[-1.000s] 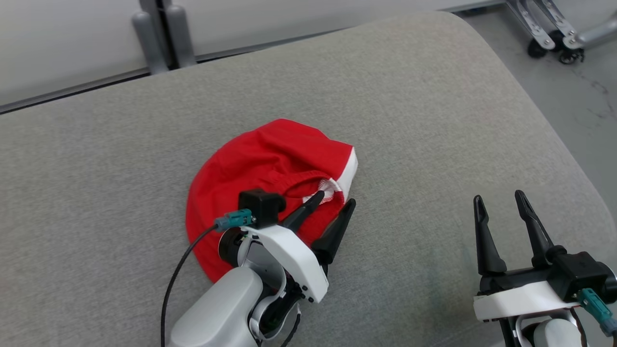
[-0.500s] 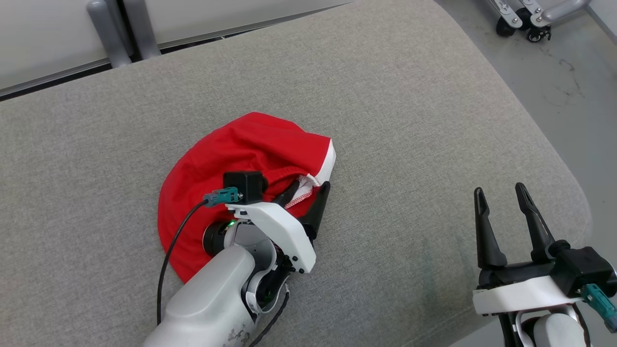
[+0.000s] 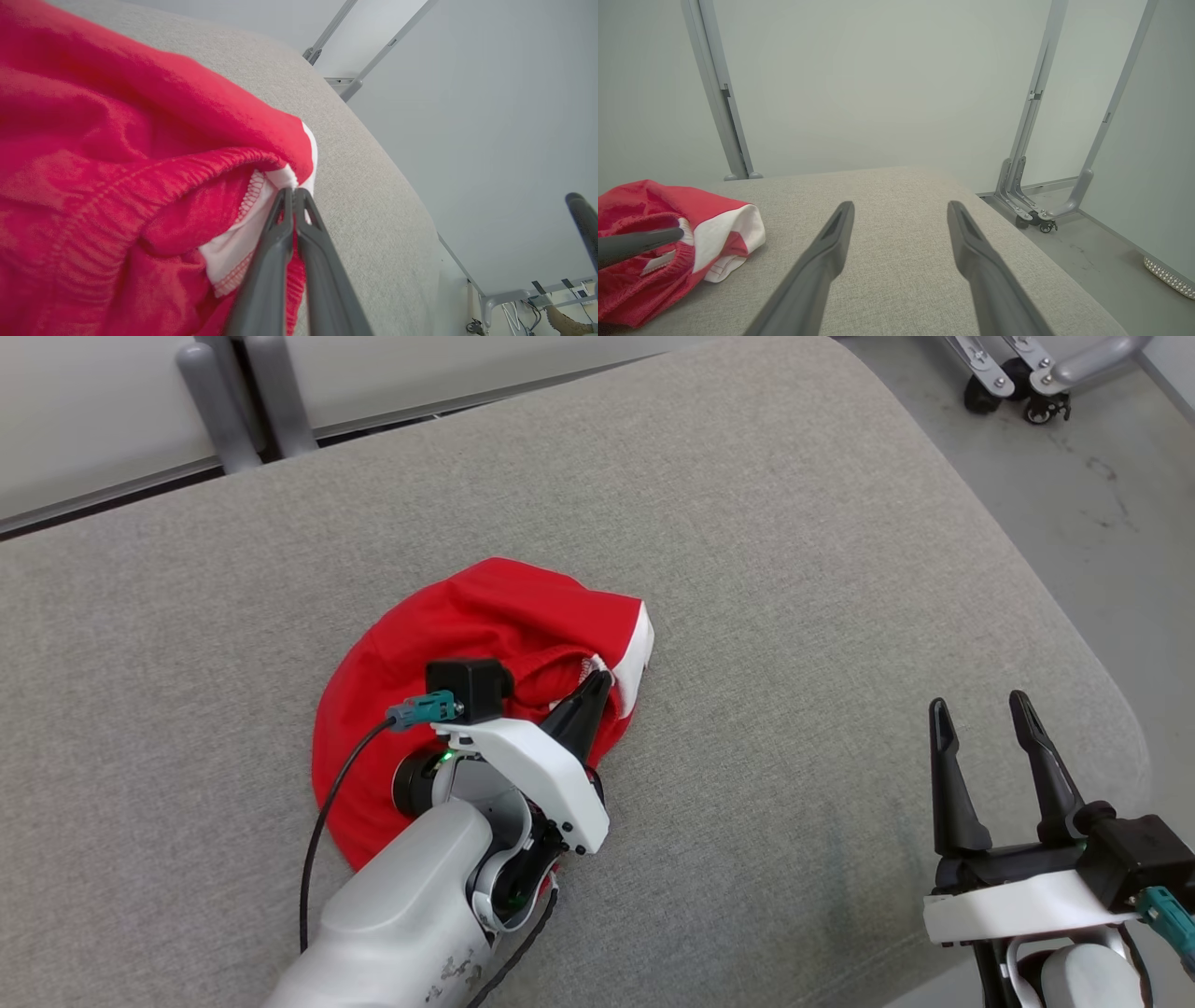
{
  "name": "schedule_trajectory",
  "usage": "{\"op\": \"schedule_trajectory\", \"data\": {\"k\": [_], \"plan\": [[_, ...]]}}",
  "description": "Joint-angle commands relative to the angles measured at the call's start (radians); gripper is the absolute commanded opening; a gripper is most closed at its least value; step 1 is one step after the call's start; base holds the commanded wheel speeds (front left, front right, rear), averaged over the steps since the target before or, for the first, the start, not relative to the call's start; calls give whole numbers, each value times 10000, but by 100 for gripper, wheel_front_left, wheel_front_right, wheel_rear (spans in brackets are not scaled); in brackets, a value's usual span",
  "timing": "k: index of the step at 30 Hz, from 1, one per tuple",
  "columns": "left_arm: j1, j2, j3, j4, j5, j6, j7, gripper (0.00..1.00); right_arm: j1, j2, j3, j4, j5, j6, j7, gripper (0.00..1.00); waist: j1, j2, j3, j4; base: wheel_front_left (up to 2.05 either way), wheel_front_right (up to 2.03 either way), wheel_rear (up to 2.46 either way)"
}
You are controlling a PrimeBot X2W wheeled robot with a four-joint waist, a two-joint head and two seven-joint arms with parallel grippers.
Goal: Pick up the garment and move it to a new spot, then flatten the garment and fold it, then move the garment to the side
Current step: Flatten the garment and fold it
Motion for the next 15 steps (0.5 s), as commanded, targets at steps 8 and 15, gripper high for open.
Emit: {"op": "schedule_trajectory", "data": {"k": [8,15], "plan": [[-1097,43,23,-1017,-381,-708,-320,0,3,-26,74,36,16,-21,-8,100,0,-1,-502,274,0,0,0],[-2315,177,490,-2498,-457,-934,-240,0,296,-25,-135,52,-141,-21,-8,100,0,-1,-1058,623,0,0,0]]}}
